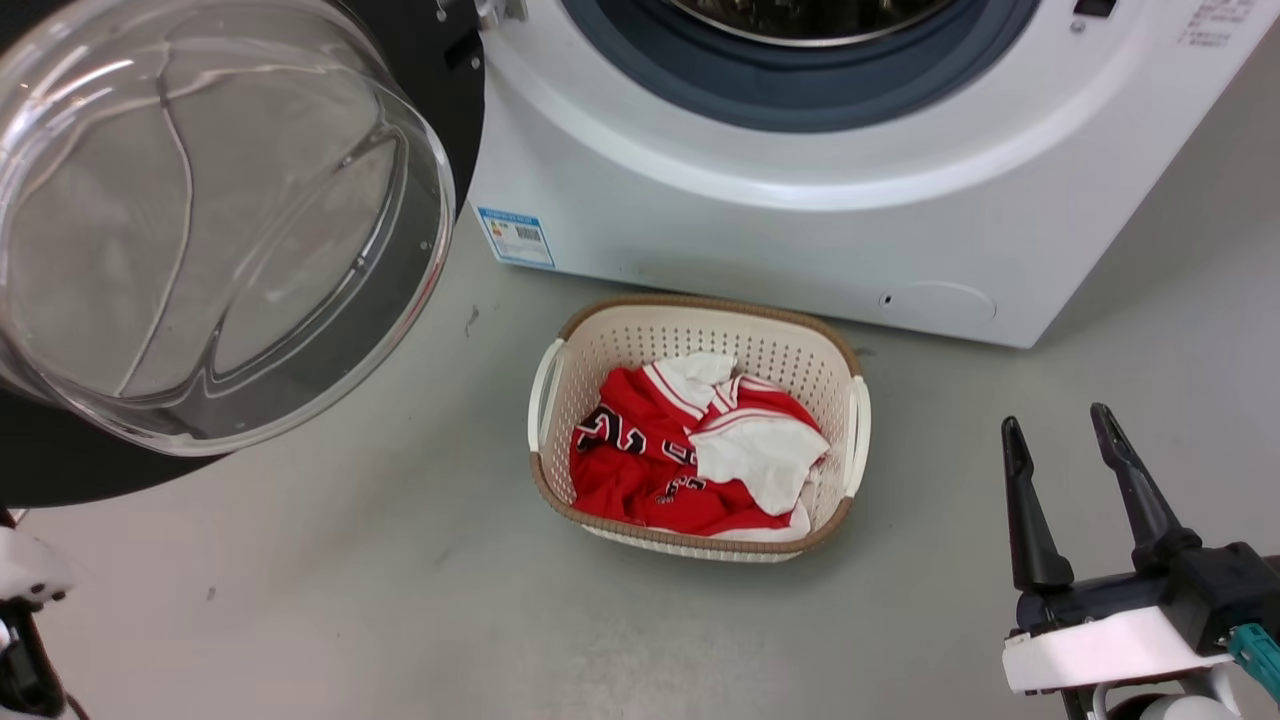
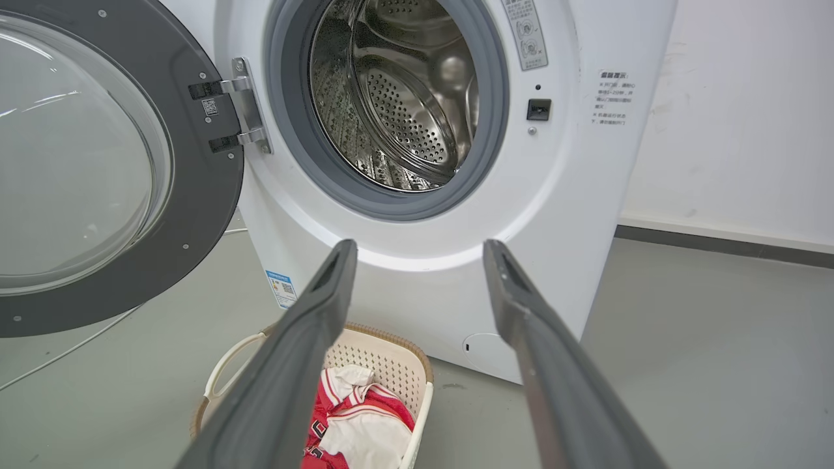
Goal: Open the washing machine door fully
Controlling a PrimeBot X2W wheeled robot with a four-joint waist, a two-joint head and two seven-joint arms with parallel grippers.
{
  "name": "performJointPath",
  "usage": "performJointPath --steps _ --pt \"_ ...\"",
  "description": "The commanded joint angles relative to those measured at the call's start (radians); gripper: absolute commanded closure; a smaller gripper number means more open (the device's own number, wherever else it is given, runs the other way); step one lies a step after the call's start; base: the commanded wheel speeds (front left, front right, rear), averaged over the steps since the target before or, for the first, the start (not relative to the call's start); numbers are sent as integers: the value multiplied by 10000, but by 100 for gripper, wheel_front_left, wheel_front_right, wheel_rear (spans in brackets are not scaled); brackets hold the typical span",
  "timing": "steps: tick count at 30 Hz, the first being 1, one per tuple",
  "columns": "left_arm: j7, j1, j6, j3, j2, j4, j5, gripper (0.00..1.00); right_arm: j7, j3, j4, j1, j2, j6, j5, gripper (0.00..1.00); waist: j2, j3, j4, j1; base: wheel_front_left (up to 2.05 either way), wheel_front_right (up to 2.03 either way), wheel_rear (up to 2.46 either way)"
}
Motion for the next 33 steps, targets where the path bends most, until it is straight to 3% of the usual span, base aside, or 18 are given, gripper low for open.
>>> performJointPath --steps 1,9,20,33 --pt "21 220 -63 -31 -103 -186 103 0 -22 -18 28 65 17 -7 81 0 0 -318 26 0 0 0 0" --pt "21 1499 -249 -643 -856 -1873 488 0 -20 -58 110 481 17 -7 427 0 0 -1214 21 0 0 0 0" --pt "21 3464 -248 -2641 -1767 -4581 610 0 -20 -236 -218 787 15 -7 549 0 0 -1871 -568 0 0 0 0" --pt "21 4331 133 -5098 -1853 -4673 166 0 -20 -507 -507 1279 17 -7 488 0 0 -2294 -1854 0 0 0 0"
